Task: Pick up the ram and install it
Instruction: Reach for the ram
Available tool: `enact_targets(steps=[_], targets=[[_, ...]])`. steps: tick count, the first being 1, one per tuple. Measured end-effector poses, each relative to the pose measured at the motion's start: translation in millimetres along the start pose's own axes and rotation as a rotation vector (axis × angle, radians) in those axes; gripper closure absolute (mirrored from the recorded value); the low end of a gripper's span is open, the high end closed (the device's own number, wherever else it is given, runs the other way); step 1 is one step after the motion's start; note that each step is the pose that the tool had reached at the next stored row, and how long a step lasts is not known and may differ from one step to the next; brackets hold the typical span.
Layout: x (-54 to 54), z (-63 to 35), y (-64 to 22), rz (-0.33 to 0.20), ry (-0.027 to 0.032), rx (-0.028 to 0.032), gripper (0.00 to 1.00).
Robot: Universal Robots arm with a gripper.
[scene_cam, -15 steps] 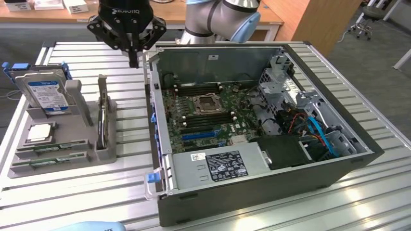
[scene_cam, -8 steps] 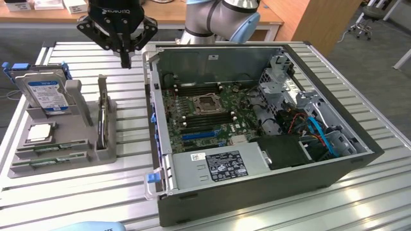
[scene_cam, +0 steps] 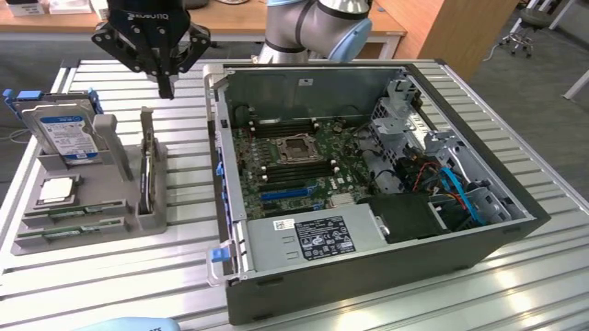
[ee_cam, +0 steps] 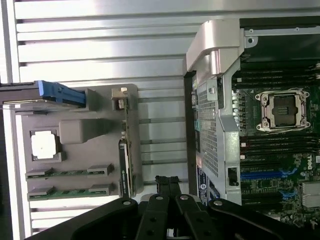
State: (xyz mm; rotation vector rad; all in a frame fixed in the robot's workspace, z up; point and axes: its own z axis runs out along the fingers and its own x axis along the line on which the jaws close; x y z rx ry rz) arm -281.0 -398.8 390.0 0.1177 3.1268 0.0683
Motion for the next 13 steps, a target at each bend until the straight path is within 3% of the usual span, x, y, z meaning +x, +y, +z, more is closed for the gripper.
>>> enact_targets(steps=[13], targets=[[30.2, 0.4, -2.3, 0.0, 0.0039, 0.0002, 0.9]])
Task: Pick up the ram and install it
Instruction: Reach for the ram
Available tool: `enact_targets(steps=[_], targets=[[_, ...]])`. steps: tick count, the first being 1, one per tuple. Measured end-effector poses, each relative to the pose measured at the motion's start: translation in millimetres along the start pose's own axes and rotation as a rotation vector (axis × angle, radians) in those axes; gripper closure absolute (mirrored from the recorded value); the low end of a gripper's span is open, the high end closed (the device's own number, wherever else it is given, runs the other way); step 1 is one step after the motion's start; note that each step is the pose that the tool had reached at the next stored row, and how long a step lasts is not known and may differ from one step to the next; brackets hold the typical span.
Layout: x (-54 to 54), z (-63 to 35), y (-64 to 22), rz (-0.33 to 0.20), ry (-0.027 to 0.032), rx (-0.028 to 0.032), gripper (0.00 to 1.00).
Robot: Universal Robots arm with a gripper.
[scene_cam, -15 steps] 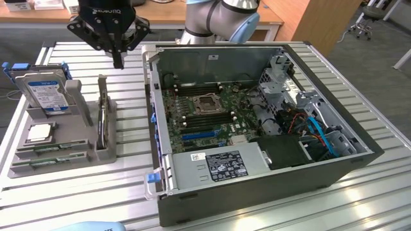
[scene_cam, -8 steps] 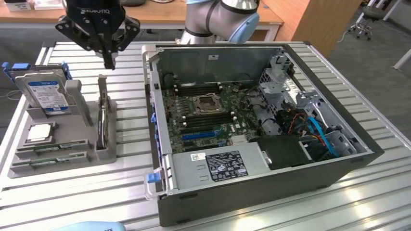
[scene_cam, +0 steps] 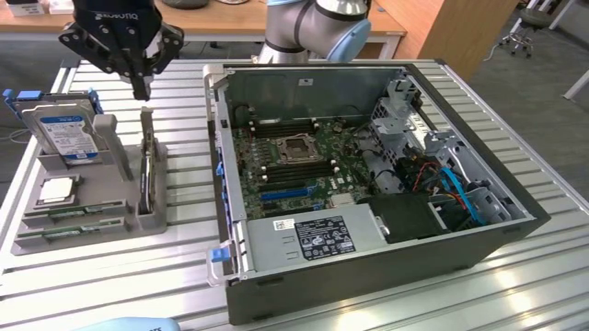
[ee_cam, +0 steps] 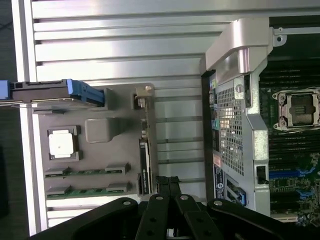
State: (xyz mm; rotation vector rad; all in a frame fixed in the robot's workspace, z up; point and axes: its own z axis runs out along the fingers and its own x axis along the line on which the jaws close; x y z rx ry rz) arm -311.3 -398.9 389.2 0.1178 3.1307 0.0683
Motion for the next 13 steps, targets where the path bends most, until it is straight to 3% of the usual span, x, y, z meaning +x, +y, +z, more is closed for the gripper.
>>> enact_targets(steps=[13], targets=[[30.0, 0.5, -2.3, 0.0, 0.0051, 0.0004, 0.9]])
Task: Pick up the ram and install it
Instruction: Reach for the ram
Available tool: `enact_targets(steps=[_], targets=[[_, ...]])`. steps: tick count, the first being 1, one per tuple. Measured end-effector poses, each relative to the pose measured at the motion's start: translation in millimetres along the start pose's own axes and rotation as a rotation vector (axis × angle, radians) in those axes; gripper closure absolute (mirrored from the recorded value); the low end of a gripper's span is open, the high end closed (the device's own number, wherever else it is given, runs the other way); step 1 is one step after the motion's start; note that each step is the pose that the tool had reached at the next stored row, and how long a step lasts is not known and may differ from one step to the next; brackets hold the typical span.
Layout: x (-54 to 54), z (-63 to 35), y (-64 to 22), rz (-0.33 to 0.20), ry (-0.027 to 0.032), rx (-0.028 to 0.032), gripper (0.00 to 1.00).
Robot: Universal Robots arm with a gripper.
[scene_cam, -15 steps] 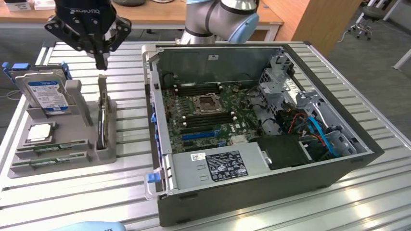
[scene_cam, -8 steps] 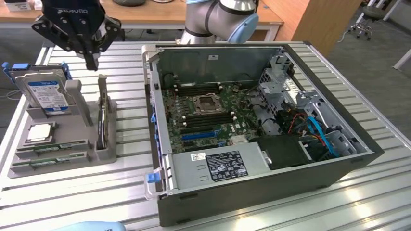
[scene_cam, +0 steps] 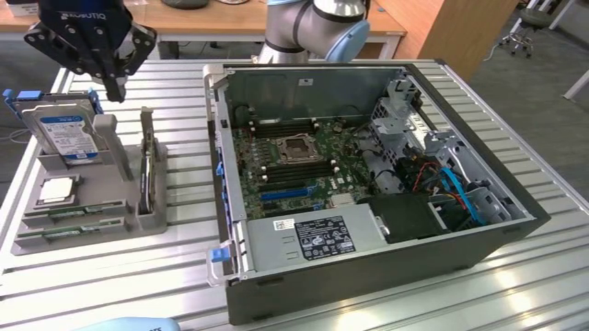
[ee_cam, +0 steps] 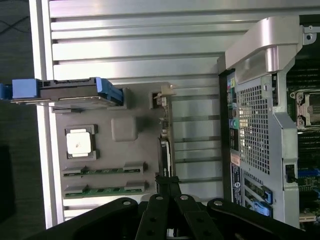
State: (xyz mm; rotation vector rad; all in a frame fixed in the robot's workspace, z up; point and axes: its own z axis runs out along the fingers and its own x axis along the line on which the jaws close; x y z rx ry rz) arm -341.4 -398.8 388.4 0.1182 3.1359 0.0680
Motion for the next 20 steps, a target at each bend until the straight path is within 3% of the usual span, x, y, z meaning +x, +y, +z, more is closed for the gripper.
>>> enact_targets(steps=[20], targets=[[51.1, 0.9, -3.9, 0.0, 0.0082, 0.0006, 0.9]])
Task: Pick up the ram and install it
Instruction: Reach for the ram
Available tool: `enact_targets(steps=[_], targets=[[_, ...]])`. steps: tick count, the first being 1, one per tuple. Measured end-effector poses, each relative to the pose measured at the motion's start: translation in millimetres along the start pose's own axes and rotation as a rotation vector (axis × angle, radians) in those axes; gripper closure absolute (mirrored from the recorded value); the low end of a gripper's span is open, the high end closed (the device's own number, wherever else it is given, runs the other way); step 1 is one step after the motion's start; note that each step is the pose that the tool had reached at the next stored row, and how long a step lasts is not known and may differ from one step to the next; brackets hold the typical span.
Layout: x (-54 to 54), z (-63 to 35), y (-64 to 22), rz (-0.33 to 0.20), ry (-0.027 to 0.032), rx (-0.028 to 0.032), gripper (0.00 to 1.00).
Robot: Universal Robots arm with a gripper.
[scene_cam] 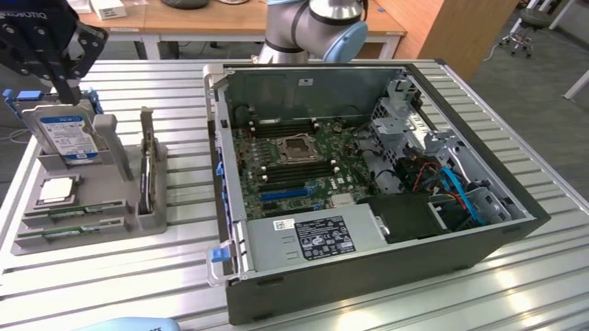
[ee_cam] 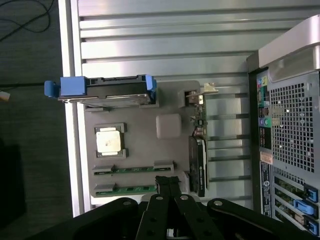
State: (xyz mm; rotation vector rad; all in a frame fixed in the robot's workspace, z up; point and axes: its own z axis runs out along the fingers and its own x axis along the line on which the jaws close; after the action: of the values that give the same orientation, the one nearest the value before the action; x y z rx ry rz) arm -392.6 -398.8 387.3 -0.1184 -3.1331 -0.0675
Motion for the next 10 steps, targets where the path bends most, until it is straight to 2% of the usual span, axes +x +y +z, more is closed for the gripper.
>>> enact_targets(steps=[10], targets=[[22.1, 0.7, -1.7, 0.0, 0.0077, 0.0006, 0.9]])
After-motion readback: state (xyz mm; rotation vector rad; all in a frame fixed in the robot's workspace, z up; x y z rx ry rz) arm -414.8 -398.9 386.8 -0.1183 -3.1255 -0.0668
